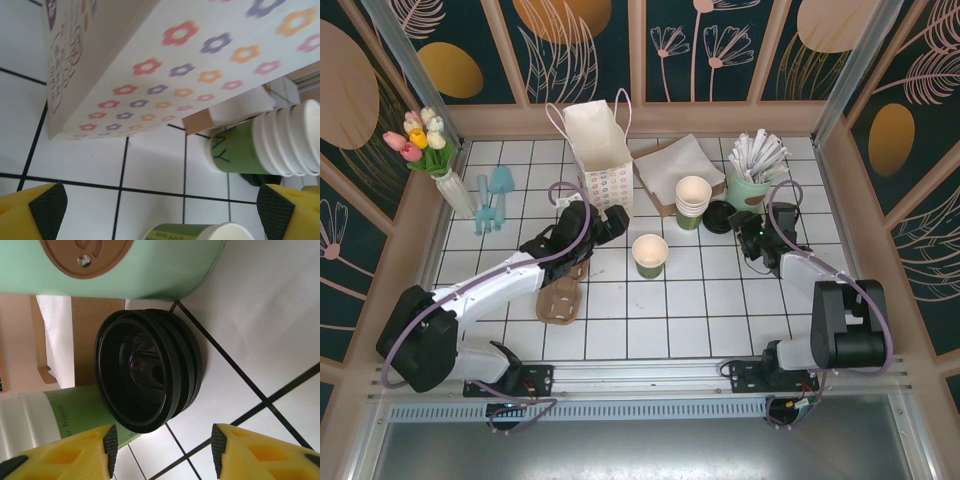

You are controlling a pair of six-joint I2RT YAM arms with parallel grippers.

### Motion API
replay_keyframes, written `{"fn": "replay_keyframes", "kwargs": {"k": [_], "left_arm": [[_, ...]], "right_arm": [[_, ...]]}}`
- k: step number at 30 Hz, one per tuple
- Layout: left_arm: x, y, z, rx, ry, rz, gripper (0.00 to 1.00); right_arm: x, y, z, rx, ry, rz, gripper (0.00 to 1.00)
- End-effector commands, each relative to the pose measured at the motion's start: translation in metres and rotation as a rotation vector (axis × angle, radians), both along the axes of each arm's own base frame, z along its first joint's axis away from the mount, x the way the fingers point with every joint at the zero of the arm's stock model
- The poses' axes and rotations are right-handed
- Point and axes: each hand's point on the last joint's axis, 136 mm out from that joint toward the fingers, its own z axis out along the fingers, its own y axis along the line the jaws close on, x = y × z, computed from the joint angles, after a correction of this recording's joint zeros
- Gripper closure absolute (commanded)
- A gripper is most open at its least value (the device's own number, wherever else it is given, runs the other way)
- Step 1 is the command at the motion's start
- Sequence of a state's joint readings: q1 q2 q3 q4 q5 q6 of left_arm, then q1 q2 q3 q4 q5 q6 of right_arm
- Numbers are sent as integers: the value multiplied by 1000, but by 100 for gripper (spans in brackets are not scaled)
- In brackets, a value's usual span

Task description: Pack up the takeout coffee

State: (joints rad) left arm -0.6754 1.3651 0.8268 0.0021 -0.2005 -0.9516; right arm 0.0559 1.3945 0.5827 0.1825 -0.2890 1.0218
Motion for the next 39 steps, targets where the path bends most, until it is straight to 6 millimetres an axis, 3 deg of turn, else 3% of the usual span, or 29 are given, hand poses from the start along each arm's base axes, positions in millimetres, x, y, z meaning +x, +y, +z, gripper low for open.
{"fn": "replay_keyframes", "kwargs": {"k": [1, 12, 22, 26, 39], "left_arm": [[2, 2, -2, 15, 14, 21, 1], [-1, 2, -19, 48, 62, 11, 1], [0, 2, -25, 78, 78, 6, 1], [0, 3, -25, 85, 81, 7, 1], [2, -5, -29, 71, 99, -14, 1]], "right_arm": [[19, 0, 11, 13, -59, -44, 47], [32, 13, -5, 23, -28, -8, 54], [37, 12, -17, -8, 4, -18, 71], [35, 8, -14, -31, -2, -22, 80], [25, 0, -1, -120, -42, -12, 88]]}}
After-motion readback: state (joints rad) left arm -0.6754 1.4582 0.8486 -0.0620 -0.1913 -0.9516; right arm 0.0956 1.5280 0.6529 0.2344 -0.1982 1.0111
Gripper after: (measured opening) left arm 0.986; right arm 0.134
